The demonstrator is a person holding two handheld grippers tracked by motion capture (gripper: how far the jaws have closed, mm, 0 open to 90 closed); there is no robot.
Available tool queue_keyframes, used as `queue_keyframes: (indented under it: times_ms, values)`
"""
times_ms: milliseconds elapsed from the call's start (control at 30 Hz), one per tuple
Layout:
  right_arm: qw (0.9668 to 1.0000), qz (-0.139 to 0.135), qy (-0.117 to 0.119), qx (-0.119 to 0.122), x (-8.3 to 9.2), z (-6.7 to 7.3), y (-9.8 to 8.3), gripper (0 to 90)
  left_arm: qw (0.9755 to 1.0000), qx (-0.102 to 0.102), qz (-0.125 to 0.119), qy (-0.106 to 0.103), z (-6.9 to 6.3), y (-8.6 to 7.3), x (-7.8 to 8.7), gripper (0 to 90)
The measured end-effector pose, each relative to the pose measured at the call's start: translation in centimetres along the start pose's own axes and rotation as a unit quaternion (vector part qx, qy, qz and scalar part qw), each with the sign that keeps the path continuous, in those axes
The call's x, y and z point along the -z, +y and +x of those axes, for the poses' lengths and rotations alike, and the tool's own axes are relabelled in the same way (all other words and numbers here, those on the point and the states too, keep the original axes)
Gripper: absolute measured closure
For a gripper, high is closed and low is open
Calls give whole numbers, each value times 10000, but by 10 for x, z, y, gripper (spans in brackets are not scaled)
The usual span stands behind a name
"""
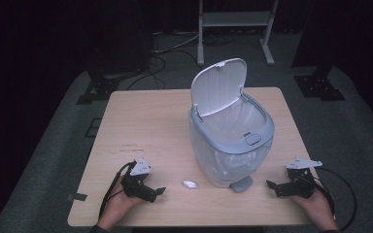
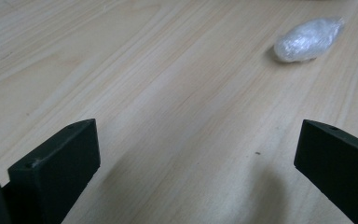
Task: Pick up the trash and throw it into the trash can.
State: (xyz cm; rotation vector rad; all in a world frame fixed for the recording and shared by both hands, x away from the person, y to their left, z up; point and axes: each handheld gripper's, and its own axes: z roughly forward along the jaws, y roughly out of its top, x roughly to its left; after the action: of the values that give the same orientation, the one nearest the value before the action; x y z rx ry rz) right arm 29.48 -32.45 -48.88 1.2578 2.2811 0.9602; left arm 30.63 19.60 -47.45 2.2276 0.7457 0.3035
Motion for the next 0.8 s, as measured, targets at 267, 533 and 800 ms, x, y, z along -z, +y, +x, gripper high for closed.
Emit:
queue_keyframes:
  times_ms: [267, 533, 800]
  values:
    - [10000, 2, -3, -1, 0, 0, 0, 0, 9996, -56, -185, -218, -6, 12, -3, 0]
    - [9999, -4, -90, -86, 1, 2, -1, 0, 9987, -142, -268, -413, -14, 20, -5, 0]
    - [9999, -1, -92, -77, 1, 2, -1, 0, 9979, -214, -345, -509, -17, 31, -10, 0]
